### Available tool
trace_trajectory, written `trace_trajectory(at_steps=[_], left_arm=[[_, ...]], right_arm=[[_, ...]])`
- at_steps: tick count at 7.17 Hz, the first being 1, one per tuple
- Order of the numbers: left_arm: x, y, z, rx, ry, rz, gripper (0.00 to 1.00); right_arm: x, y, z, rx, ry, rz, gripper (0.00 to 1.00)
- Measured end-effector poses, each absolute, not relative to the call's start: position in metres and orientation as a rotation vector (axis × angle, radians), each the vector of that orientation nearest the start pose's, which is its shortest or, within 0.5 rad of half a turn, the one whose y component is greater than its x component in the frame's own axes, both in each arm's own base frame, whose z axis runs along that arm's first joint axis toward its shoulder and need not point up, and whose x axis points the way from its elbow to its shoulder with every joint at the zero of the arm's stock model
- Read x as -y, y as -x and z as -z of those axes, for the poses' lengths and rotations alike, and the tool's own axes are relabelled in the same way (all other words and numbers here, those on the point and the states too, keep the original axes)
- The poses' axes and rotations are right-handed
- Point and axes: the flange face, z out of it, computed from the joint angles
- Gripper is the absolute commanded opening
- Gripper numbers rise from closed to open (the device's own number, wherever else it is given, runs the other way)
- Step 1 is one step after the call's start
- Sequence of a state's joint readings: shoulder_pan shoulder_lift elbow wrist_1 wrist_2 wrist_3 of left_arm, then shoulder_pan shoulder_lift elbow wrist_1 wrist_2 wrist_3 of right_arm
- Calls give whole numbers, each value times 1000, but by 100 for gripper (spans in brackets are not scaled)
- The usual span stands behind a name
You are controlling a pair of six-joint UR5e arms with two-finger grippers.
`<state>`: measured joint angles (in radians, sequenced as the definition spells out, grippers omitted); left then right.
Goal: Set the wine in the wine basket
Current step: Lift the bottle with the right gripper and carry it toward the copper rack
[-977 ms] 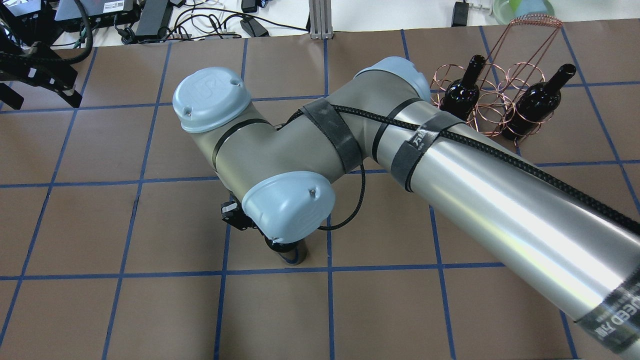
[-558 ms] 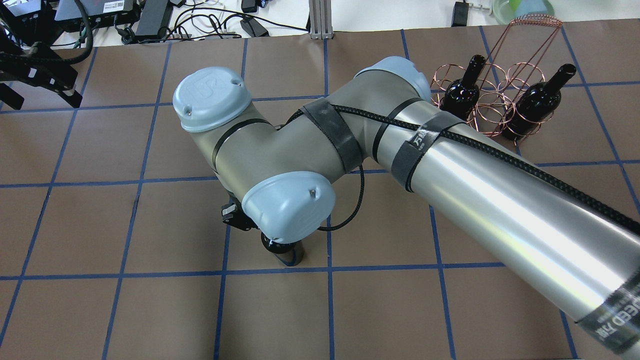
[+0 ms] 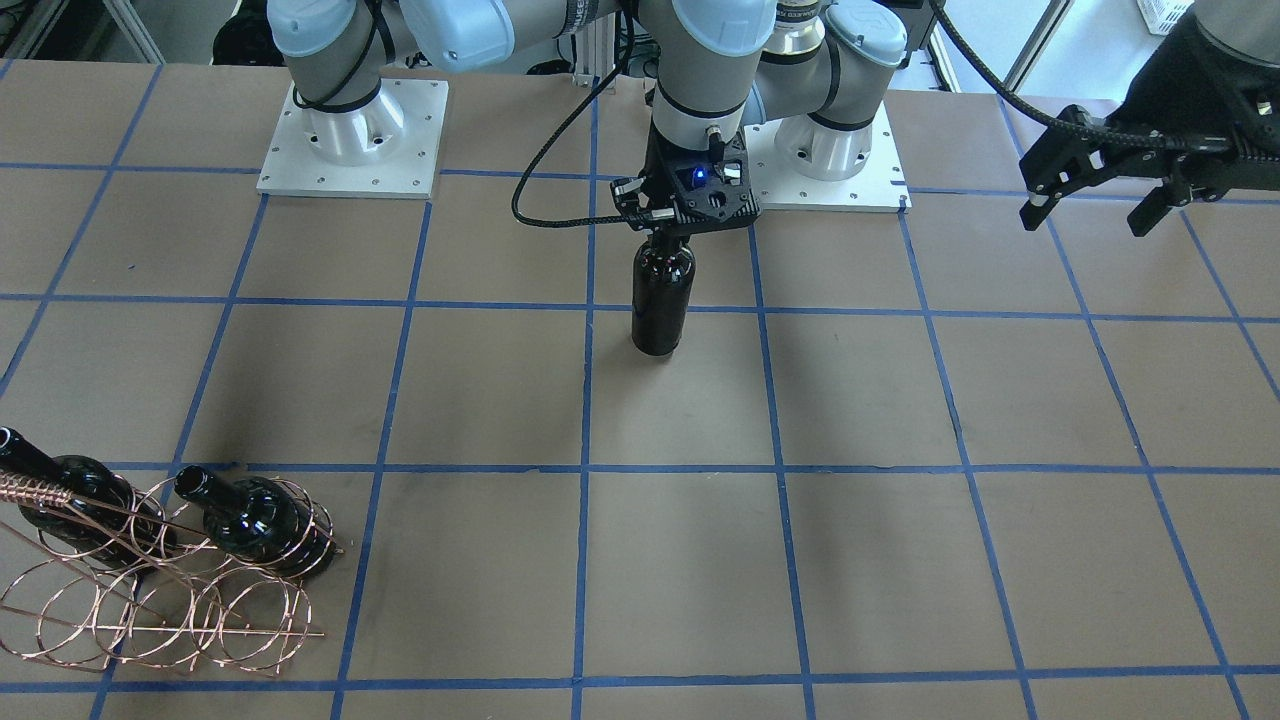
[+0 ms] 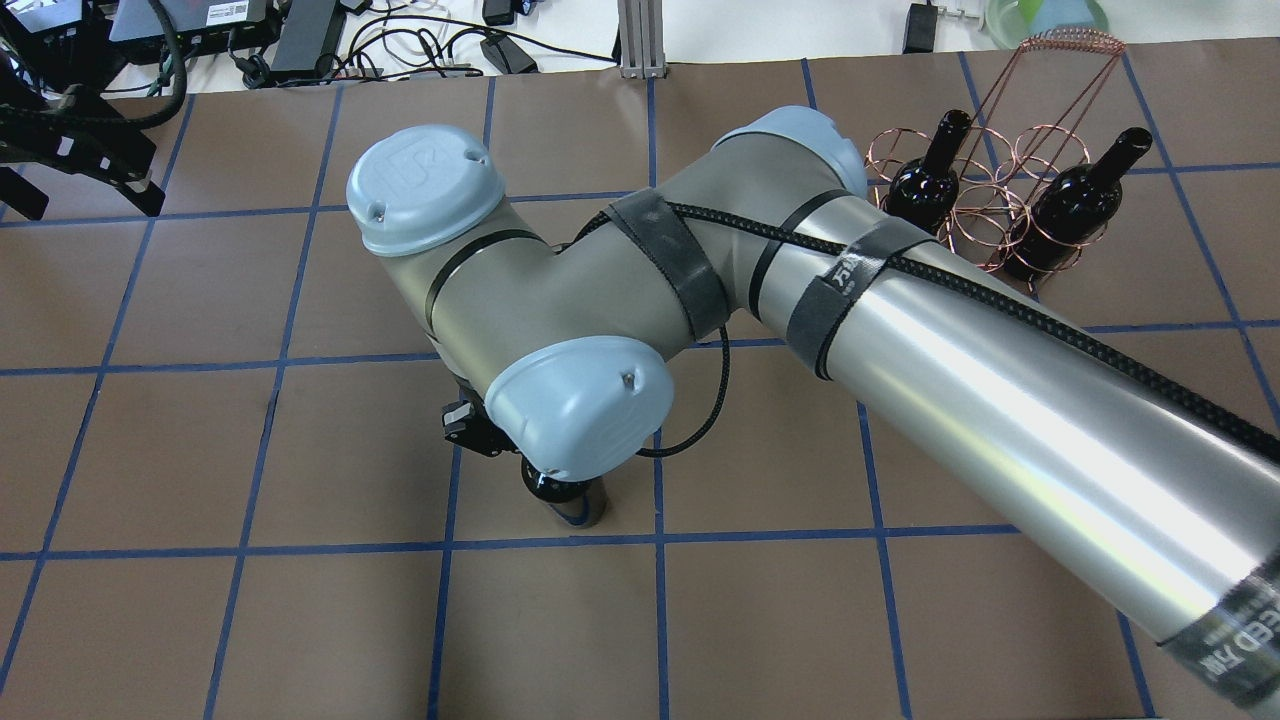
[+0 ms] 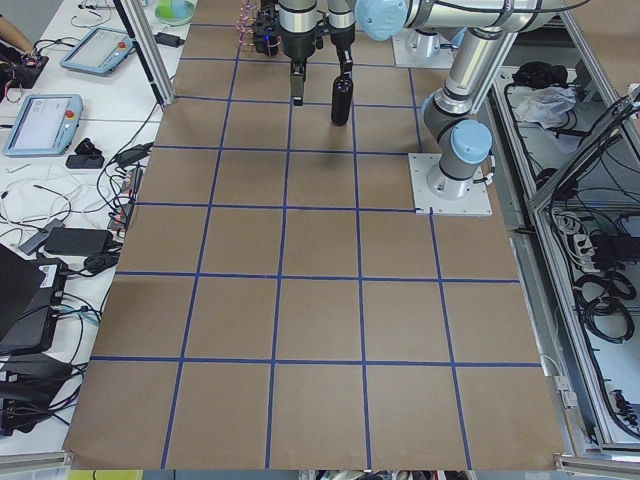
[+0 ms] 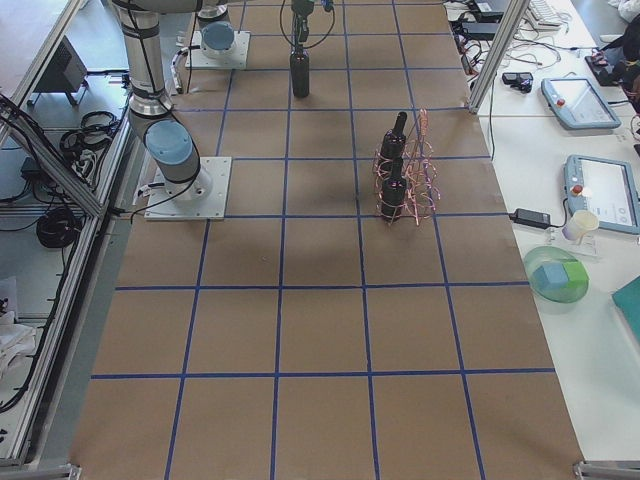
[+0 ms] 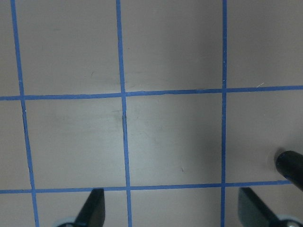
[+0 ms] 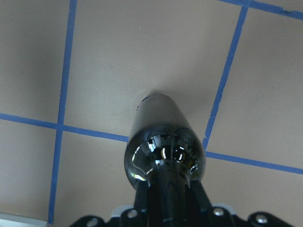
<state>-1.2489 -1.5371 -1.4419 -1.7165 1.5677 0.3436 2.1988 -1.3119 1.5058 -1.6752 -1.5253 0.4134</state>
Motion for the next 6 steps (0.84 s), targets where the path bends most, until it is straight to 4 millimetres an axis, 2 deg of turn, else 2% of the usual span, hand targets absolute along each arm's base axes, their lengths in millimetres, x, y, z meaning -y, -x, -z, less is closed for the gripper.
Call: trace_trajectory(at_steps=[1,2,4,6], left_arm=[[492,-23,-553,-3139,-36,27,100],[492,-21,-553,-3142,-38,28,100],[491,-17,-554,-3156,-38,39,100],[490,-16,-553,-3162,-39,42,100]], right_arm=[[406,-439,-402,-3114,346,-127,0],[424,-414,-413,-3104,361,-106,0],[457,-345,-447,-3092,448,-75,0],[479,-264,-486,-3111,561,-82,0]])
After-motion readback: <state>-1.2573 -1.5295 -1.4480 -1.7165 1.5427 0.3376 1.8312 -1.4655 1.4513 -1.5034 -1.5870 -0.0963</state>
